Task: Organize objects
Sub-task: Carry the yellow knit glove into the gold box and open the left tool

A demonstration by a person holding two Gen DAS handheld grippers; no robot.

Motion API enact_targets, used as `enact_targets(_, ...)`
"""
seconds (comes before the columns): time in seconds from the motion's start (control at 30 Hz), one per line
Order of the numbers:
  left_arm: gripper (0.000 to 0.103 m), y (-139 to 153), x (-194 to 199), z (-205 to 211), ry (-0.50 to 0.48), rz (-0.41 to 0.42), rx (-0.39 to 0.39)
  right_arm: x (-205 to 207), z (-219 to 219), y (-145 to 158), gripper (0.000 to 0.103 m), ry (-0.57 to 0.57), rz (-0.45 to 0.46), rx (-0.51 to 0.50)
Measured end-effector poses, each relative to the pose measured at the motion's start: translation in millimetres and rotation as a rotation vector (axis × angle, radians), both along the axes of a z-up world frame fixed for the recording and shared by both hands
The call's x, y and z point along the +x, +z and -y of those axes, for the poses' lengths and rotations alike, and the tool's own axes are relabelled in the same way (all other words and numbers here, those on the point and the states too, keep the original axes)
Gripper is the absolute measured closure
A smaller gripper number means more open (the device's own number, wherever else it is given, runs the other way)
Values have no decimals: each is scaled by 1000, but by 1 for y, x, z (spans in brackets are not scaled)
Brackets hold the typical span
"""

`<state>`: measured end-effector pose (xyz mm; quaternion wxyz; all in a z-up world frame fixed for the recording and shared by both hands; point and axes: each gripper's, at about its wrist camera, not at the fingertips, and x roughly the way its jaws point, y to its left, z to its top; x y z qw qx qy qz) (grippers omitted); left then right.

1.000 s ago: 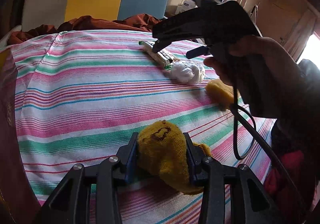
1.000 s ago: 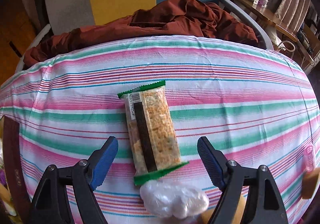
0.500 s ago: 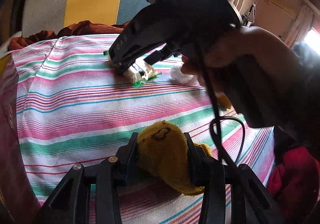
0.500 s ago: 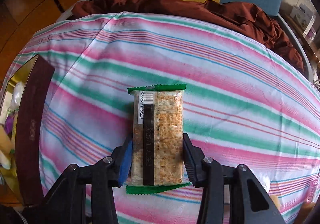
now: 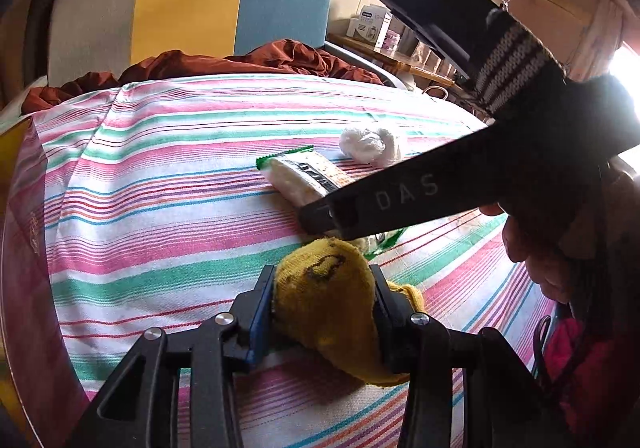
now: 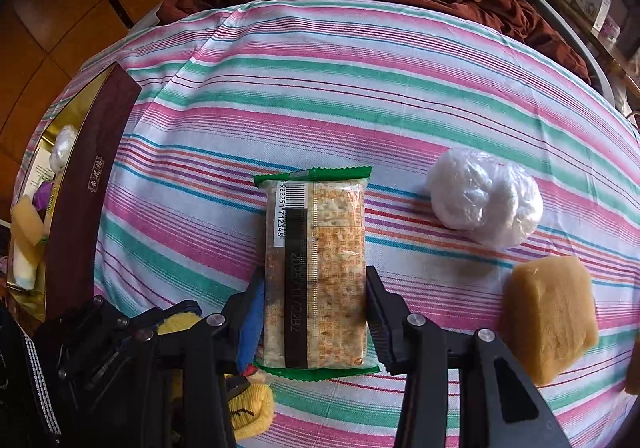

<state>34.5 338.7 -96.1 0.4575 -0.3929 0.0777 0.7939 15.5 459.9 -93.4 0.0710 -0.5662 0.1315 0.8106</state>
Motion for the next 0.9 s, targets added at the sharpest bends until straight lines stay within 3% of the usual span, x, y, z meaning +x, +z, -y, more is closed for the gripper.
enact_targets(0.13, 57, 1, 1, 0, 6, -18, -8, -6, 7, -1, 57, 8, 2, 48)
enact_targets(0.9, 55, 3, 9, 0, 20, -71, -47, -1, 4, 2, 57, 44, -13, 82)
